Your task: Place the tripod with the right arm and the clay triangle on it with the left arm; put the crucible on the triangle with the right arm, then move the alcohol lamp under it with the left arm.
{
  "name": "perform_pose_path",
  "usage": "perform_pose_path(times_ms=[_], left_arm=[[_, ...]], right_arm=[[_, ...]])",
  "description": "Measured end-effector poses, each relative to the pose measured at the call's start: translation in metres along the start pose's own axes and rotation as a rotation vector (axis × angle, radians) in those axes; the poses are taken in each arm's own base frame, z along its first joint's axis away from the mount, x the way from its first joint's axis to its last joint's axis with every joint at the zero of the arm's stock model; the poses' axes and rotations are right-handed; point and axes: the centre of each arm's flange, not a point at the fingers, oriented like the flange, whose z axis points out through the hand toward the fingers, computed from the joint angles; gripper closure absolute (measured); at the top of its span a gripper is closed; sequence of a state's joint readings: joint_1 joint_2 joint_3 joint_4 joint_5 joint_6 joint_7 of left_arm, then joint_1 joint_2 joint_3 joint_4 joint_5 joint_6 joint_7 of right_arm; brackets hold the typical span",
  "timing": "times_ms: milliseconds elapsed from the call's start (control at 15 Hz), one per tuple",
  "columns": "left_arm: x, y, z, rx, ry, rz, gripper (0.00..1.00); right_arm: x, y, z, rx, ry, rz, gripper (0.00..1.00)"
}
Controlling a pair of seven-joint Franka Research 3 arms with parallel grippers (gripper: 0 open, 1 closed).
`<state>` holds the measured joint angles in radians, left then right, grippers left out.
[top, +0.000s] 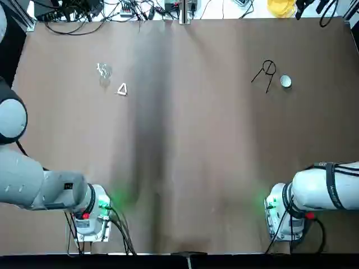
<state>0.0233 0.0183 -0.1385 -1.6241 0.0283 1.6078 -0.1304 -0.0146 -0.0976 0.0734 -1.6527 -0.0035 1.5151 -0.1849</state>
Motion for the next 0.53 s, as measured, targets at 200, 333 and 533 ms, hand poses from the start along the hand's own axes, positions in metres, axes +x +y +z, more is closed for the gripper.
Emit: perform_pose_path(times_ms=[200,333,533], left_arm=[[0.0001,-0.0008,0.0,0.015,0.002,0.002,0.0],[0.0002,0.0003,0.0002,0.03,0.004,0.007,0.0],[0.0035,0.0004,0.0014,0.029,0.016,0.003,0.0]], right_arm=[[-0.0004,-0.0001,0.0003,0.001,-0.004,0.0,0.0],[-0.0005,-0.0003,0.0004,0.001,-0.005,0.0,0.0],[-0.0013,-0.0004,0.001,0.002,-0.012,0.001,0.0]])
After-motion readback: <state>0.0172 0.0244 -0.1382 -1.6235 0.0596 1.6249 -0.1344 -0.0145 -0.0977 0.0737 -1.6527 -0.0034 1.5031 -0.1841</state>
